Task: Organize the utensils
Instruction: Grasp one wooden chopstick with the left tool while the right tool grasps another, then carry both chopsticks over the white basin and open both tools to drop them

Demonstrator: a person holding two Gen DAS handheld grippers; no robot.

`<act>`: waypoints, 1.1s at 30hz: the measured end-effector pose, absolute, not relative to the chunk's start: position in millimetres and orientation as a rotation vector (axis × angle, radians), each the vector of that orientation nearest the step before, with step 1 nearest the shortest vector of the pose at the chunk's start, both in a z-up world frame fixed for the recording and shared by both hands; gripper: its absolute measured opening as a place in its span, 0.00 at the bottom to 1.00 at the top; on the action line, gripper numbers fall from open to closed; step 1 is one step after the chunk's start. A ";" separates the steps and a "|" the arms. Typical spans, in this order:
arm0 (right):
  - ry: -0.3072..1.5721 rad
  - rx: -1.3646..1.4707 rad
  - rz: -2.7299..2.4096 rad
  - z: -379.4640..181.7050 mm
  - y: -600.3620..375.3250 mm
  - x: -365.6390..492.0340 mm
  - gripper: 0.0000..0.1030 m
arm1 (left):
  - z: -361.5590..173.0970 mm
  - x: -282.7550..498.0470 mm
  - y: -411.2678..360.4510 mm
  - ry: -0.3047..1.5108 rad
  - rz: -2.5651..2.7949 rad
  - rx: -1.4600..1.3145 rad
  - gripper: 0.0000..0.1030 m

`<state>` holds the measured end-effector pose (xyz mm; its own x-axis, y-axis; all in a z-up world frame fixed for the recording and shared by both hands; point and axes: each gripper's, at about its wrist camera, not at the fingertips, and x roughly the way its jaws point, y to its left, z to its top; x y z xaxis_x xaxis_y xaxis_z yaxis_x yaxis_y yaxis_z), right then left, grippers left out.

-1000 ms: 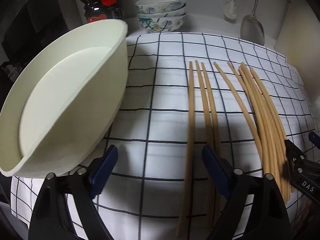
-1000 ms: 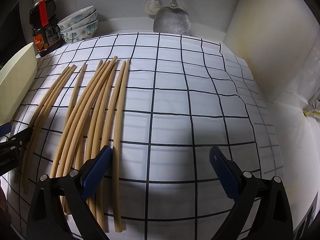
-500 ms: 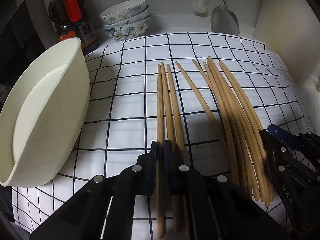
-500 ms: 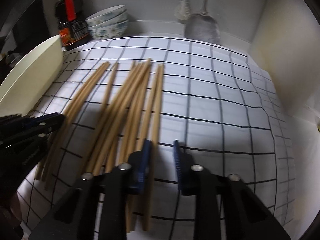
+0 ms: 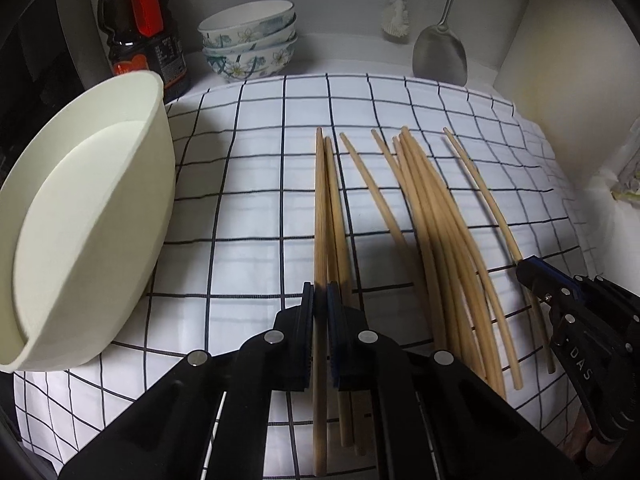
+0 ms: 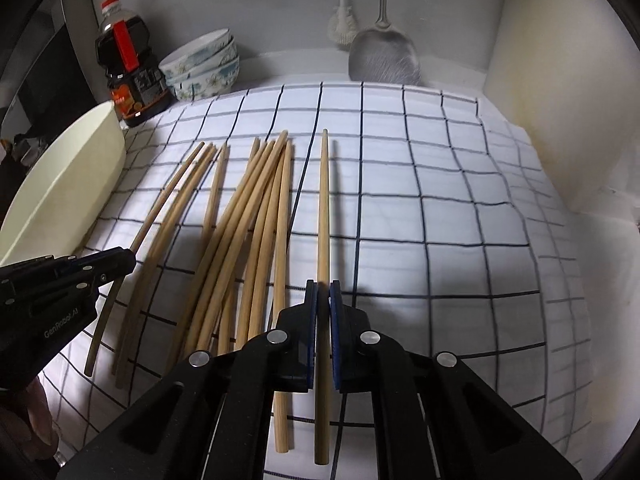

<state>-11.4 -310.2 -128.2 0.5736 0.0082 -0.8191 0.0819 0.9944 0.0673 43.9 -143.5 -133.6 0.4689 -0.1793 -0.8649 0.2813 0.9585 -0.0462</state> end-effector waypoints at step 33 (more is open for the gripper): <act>0.887 0.122 0.282 -49.3 -70.3 85.1 0.06 | -58.1 96.7 98.2 0.954 -0.075 -0.014 0.07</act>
